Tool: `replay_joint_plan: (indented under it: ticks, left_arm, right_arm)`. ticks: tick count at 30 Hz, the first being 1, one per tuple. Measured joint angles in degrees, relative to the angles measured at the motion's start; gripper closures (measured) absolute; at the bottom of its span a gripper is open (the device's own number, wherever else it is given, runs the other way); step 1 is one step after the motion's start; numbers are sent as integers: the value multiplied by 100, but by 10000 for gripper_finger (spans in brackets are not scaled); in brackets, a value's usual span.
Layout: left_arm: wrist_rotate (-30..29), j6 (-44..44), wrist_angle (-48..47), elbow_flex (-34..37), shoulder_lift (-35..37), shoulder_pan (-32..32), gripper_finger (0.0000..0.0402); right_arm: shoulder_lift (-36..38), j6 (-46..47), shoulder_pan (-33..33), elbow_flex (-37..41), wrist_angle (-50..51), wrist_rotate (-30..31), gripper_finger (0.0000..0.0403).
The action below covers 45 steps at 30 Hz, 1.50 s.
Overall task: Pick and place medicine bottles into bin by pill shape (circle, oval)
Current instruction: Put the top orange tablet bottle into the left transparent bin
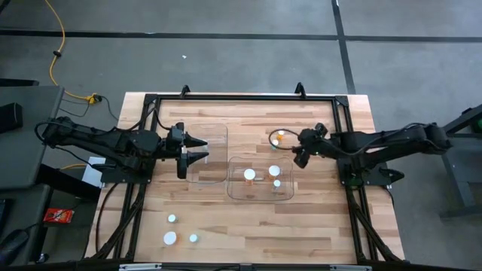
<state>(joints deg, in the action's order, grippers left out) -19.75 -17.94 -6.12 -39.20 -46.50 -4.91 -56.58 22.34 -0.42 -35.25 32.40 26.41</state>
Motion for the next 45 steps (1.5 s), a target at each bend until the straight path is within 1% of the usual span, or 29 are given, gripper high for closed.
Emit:
replay_joint_plan:
  ticks: [3, 7, 10, 15, 23, 26, 29, 34, 40, 45]
  left_arm:
    - [0, 0, -4, 0, 0, 0, 216]
    - [-28, 14, -4, 0, 0, 0, 216]
    - [-42, 14, -4, 0, 0, 0, 216]
    - [-42, 14, -5, 0, 0, 0, 216]
    - [-43, 14, -4, 0, 0, 0, 216]
    - [-44, 14, -4, 0, 0, 0, 216]
    - [-44, 14, -4, 0, 0, 0, 216]
    - [-44, 14, -4, 0, 0, 0, 216]
    - [-44, 14, -4, 0, 0, 0, 216]
    - [-43, 14, -4, 0, 0, -1, 216]
  right_arm:
    - [200, -69, -288, 700, -737, -614, 165]
    - [369, -333, -634, 1557, -2336, -1189, 165]
    - [330, -656, -861, 1964, -3299, -1330, 165]
    - [128, -975, -1332, 2288, -3842, -1338, 165]
    - [-513, -1615, -2102, 2381, -4721, -2004, 165]
    - [-920, -1752, -2333, 2381, -5125, -2293, 165]
    - [-1393, -1789, -2496, 2381, -5735, -2545, 165]
    - [-2229, -1833, -2660, 2365, -6655, -2659, 165]
    - [-3081, -1888, -2697, 2143, -7051, -2944, 165]
    - [-3601, -1977, -2697, 1903, -7196, -2942, 170]
